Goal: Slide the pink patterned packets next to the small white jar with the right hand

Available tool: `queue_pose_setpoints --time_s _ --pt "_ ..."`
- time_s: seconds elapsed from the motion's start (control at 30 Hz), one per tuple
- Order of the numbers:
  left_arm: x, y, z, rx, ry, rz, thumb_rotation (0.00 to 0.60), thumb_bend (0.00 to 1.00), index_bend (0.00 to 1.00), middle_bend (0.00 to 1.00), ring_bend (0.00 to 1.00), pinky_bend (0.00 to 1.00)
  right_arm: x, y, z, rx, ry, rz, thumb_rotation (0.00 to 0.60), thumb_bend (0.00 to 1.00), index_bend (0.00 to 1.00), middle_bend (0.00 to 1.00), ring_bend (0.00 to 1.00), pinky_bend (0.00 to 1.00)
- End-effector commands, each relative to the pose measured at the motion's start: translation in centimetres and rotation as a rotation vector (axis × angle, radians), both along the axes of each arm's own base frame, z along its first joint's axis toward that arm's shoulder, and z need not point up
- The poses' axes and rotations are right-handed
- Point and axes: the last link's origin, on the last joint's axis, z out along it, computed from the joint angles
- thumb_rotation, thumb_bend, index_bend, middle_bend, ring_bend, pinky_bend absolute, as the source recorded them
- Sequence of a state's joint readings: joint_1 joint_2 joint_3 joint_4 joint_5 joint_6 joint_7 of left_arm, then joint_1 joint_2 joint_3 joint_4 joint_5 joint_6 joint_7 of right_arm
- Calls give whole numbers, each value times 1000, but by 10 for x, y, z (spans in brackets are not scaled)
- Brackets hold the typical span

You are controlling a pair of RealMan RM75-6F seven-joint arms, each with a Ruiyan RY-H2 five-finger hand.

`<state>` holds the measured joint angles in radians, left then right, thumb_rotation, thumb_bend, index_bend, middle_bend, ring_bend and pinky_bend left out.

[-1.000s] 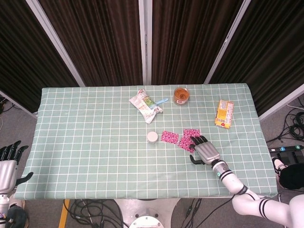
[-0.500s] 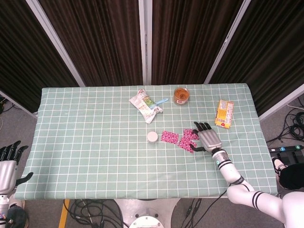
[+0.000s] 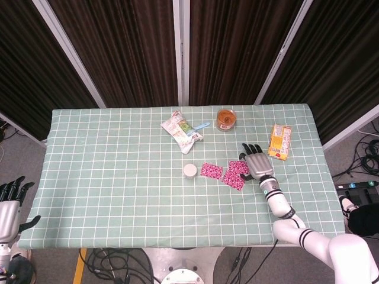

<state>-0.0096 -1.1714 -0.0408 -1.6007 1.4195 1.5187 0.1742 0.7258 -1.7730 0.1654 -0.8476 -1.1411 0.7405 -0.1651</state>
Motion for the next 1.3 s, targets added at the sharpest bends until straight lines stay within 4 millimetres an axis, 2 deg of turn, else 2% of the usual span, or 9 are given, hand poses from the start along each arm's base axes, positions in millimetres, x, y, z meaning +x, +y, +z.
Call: queue_pose_setpoints --time_s 0.03,0.63,1.3 --pt "0 0 0 -1 -1 1 600 90 252 200 141 138 0 -2 -4 6 0 -1 495 164 320 22 0 0" --pt "1 0 1 -5 -7 4 600 89 252 200 141 138 -9 0 -9 6 -1 -13 492 160 320 22 0 0" --pt "0 -2 1 0 -7 11 600 89 252 200 141 138 -10 -7 -12 9 8 -24 497 161 352 30 0 0"
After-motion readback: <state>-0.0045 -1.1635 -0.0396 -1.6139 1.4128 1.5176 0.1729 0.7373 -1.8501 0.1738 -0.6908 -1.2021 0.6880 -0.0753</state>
